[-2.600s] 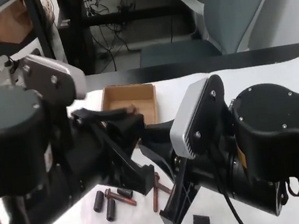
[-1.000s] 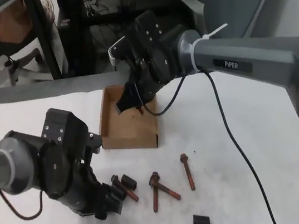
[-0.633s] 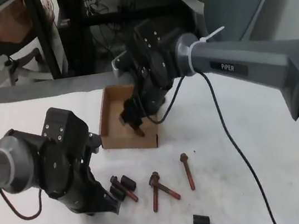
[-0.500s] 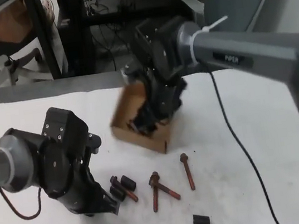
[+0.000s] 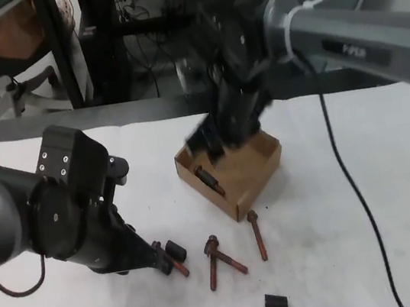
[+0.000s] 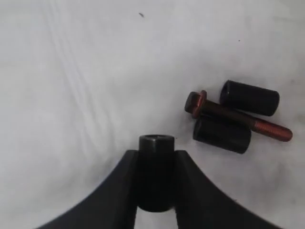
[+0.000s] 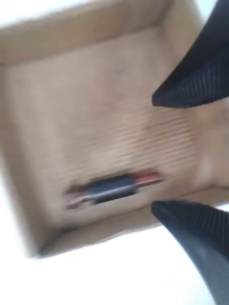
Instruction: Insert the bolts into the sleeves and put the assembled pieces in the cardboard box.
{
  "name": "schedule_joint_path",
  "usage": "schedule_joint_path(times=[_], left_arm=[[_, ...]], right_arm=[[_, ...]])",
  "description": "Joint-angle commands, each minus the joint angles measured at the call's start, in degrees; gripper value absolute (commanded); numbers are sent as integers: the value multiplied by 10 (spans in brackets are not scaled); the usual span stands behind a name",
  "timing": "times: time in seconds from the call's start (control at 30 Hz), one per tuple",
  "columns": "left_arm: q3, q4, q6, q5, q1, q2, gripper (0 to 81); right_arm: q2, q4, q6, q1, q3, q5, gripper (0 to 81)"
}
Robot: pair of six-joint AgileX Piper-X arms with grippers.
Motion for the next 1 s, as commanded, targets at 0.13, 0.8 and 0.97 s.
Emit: schedule_joint_path(times=[0.13, 0.8, 0.97], left_arm=[[-1, 32, -16, 6, 1, -9, 18], [-1, -8, -137, 146, 124, -164, 18], [-1, -8, -134, 162, 149, -239, 18]], right_arm=[[-2, -43, -27, 4, -2, -107, 540], [54, 30, -167, 7, 5, -170, 290], [92, 25, -234, 11, 7, -135, 6]])
